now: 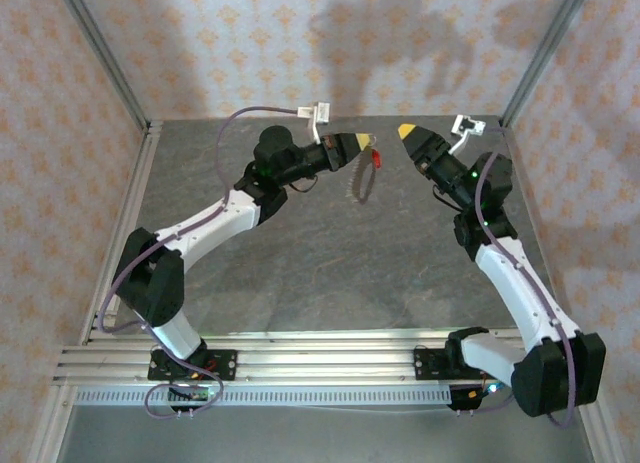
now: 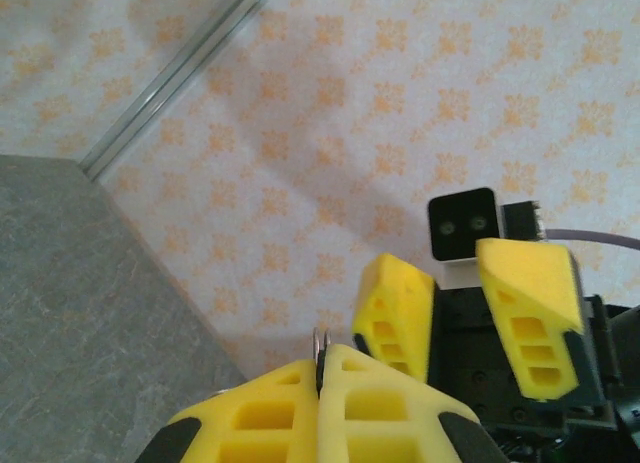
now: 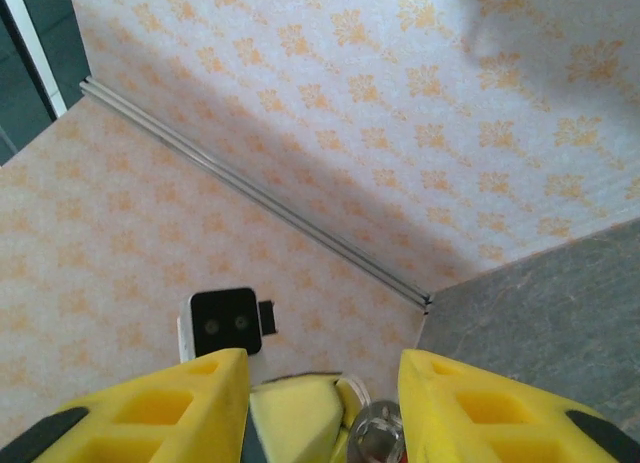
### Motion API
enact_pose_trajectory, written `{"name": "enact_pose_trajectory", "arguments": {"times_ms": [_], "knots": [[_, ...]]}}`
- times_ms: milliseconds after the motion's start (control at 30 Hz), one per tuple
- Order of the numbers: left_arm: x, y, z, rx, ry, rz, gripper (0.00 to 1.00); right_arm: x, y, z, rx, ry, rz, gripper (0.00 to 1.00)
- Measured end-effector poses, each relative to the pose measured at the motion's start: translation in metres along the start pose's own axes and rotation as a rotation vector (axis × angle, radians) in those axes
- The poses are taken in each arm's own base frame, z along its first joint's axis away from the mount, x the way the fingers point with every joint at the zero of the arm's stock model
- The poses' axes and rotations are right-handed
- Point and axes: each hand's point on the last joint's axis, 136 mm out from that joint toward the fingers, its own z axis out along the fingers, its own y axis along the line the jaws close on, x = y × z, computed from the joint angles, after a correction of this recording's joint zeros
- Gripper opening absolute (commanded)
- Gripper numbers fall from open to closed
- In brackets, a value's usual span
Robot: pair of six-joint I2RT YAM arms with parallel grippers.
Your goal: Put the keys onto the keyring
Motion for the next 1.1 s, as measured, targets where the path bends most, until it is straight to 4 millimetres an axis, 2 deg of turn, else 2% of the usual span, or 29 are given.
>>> {"name": "enact_pose_trajectory", "arguments": {"times_ms": [167, 367, 567, 1100], "knots": [[-0.009, -0.001, -0.002, 0.002, -0.055, -0.025, 0.0, 0.005, -0.004, 0.015, -0.019, -0.009, 0.03, 0.43], [-0.013, -0.005, -0.002, 0.011, -0.085, -0.04, 0.0, 0.01, 0.003, 0.024, -0.061, -0.008, 0.03, 0.41], [-0.014, -0.009, -0.001, 0.021, -0.098, -0.045, 0.0, 0.02, -0.008, 0.034, -0.051, 0.018, 0.044, 0.39], [-0.013, -0.011, 0.0, 0.025, -0.101, -0.055, 0.0, 0.031, 0.003, 0.04, -0.109, 0.05, 0.04, 0.34]]}}
